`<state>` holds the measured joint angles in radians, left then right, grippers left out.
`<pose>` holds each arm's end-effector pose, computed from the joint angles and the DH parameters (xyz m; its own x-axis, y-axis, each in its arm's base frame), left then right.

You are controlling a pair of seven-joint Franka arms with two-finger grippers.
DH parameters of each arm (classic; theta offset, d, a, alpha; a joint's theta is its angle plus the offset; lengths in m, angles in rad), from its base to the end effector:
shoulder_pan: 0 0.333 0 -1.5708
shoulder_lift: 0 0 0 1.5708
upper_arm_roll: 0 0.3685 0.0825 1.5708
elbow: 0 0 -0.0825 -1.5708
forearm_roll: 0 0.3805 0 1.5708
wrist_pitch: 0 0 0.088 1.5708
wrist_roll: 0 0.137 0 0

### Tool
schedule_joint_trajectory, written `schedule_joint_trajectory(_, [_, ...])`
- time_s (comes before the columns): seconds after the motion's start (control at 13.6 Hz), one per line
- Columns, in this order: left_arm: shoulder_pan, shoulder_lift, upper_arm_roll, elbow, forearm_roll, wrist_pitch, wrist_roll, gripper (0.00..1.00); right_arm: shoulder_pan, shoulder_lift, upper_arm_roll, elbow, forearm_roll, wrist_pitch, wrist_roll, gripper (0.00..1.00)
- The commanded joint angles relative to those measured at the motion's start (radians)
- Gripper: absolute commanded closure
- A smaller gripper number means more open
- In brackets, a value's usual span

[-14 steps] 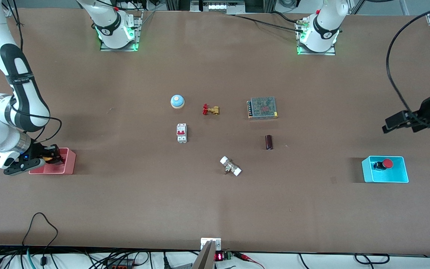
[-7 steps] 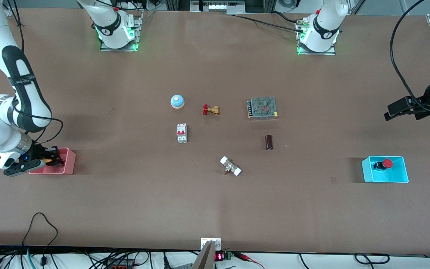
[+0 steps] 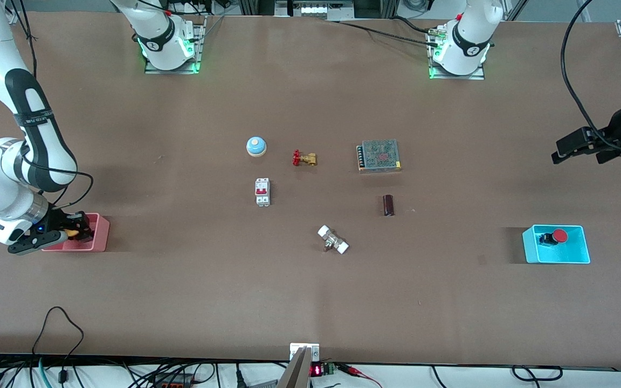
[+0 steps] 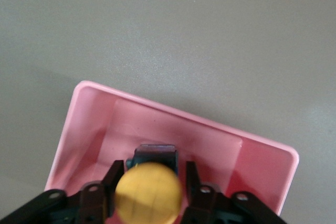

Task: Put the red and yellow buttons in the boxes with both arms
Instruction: 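Lower the yellow button into the pink box and open the right gripper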

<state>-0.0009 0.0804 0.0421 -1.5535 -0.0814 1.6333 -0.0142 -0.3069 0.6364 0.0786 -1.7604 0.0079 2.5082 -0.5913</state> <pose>0.5847 0.0124 0.6154 0.9982 0.0603 -0.0018 0.0602 -0.9952 0.0778 0.6870 -0.1658 0.2313 0.9357 0.3311 0.1222 0.3313 -0.9433 0.0194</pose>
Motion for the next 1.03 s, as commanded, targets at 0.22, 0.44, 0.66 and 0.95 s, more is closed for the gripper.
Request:
schedule_joint_trajectory(0.22, [-0.016, -0.022, 0.015, 0.010, 0.006, -0.023, -0.009, 0.00, -0.020, -0.010, 0.017, -0.007, 0.018, 0.015, -0.019, 0.00])
schedule_joint_trajectory(0.44, [-0.017, -0.022, 0.012, 0.007, 0.005, -0.038, -0.015, 0.00, -0.018, -0.095, 0.018, -0.004, 0.017, -0.067, -0.019, 0.00])
schedule_joint_trajectory(0.66, [-0.017, -0.024, 0.007, -0.002, 0.006, -0.059, -0.017, 0.00, -0.003, -0.246, 0.021, -0.001, 0.018, -0.283, -0.008, 0.00])
schedule_joint_trajectory(0.95, [-0.017, -0.022, -0.005, 0.000, 0.055, -0.046, -0.017, 0.00, 0.100, -0.476, 0.021, 0.006, 0.012, -0.527, 0.215, 0.00])
